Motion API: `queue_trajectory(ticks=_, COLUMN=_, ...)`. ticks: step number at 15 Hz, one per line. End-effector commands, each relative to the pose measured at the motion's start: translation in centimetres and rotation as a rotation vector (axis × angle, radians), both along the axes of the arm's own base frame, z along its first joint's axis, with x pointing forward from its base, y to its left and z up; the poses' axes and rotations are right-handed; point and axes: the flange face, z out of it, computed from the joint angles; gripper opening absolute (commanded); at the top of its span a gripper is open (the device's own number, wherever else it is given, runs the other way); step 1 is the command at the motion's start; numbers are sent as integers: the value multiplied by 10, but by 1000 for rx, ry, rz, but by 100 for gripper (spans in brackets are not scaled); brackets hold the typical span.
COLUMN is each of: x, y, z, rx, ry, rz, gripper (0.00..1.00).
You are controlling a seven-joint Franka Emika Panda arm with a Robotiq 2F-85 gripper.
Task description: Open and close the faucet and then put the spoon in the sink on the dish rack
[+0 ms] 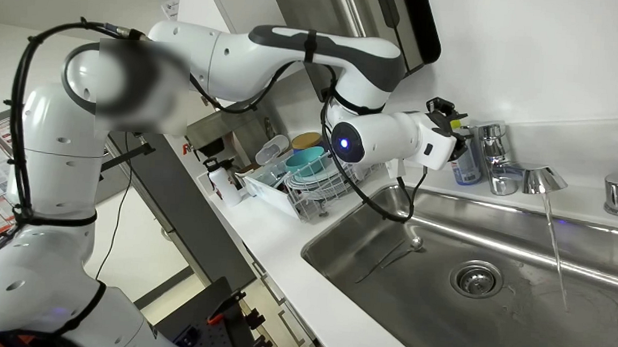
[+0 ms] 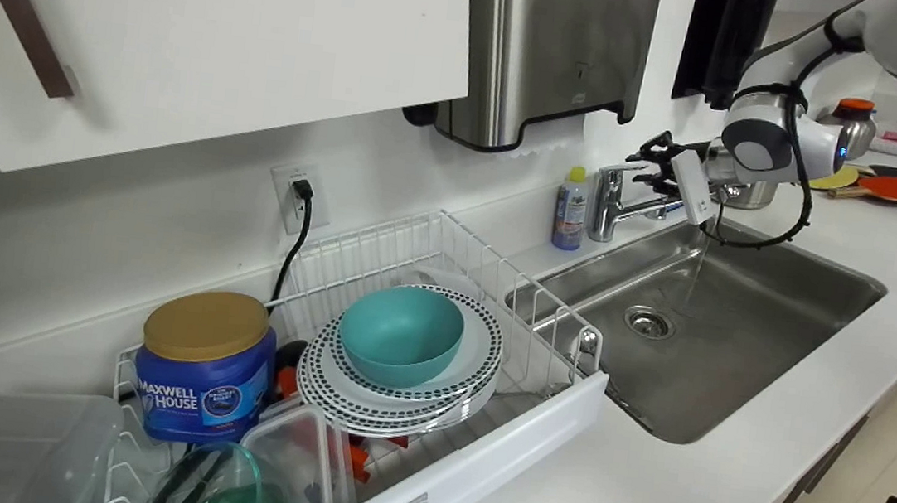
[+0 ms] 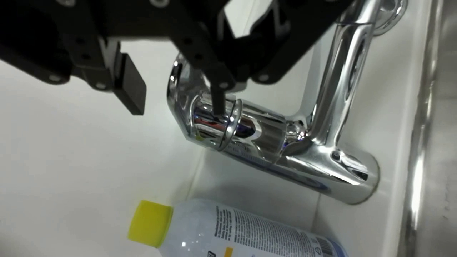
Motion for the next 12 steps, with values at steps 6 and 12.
queue_trajectory(ticks=6, x=-23, y=5, z=49, rx=-50, ry=97, rz=-11, gripper=100)
queue_trajectory(ticks=12, x=-47, y=-1, z=37, rx=-53, ry=105, rz=16, gripper=100)
